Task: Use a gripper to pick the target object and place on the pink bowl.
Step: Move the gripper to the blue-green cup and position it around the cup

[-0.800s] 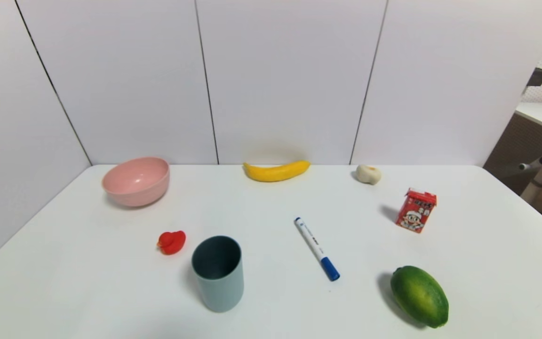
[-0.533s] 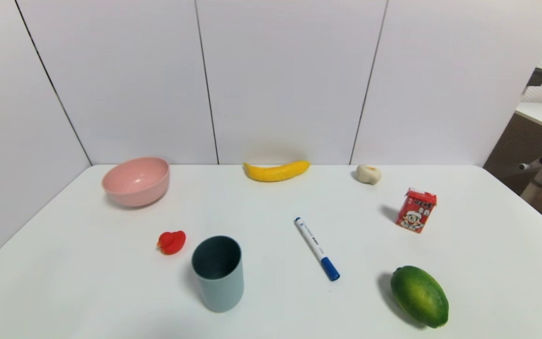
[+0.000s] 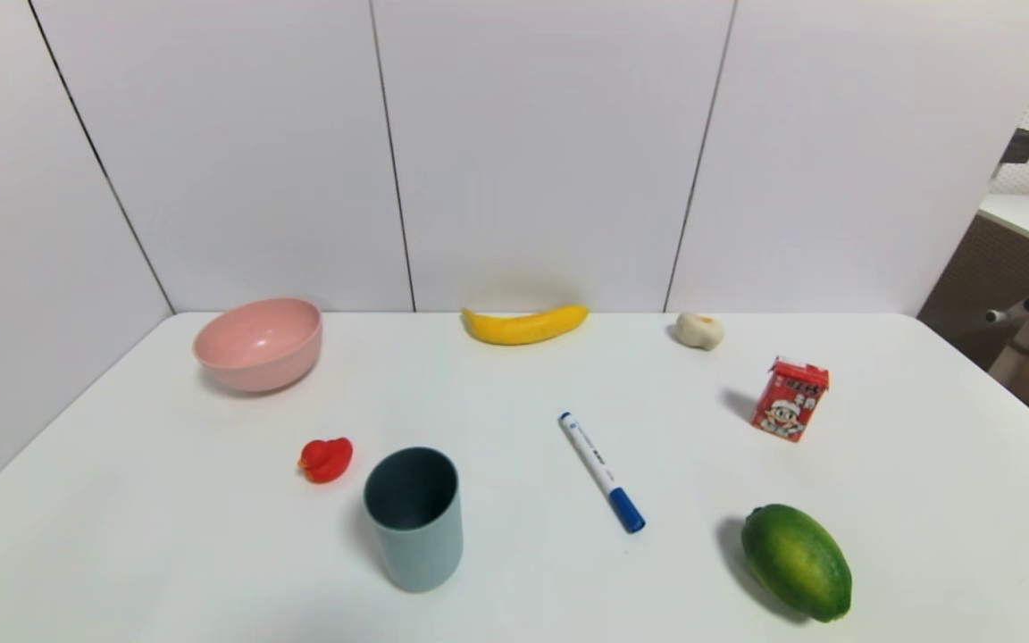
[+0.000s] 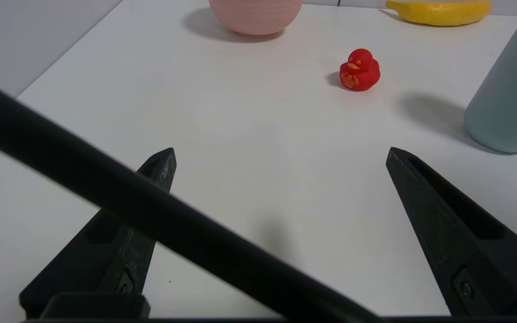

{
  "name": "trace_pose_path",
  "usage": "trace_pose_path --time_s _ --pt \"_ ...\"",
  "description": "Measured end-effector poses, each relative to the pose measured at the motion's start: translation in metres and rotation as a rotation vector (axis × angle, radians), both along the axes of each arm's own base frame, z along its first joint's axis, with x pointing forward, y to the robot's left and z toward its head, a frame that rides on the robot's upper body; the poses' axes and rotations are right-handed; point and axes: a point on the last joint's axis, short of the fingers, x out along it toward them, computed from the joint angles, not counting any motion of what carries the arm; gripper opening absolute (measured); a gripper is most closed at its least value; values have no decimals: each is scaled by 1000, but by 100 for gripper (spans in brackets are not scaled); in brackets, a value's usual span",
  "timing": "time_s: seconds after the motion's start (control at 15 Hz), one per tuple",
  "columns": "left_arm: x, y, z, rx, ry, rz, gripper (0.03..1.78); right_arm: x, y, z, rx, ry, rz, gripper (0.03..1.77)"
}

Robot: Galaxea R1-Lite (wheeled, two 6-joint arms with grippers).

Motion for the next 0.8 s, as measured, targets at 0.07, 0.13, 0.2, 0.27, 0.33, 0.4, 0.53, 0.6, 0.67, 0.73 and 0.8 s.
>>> trace_pose_path --time_s 0.07,0.13,0.2,0.27,0.33,0.4,0.53,0.6,0.67,0.73,0.8 --pt "0 0 0 1 0 0 169 0 0 0 0 0 0 171" --pt "0 0 0 3 0 0 169 0 0 0 0 0 0 171" --pt "0 0 0 5 5 0 169 0 0 0 0 0 0 171" --pt "1 0 0 7 13 0 169 0 0 0 0 0 0 171" --pt "2 0 2 12 21 -1 169 0 0 0 0 0 0 171" --pt "3 0 4 21 23 0 169 0 0 0 0 0 0 171" --pt "8 0 18 49 4 -2 169 0 0 0 0 0 0 171" --pt "10 0 28 71 -7 -5 169 0 0 0 0 0 0 171" --pt "13 0 40 99 -16 -8 169 0 0 0 0 0 0 171" --pt "16 0 52 133 -19 -14 169 0 0 0 0 0 0 171" --pt "20 0 64 169 -17 -26 169 0 0 0 0 0 0 171"
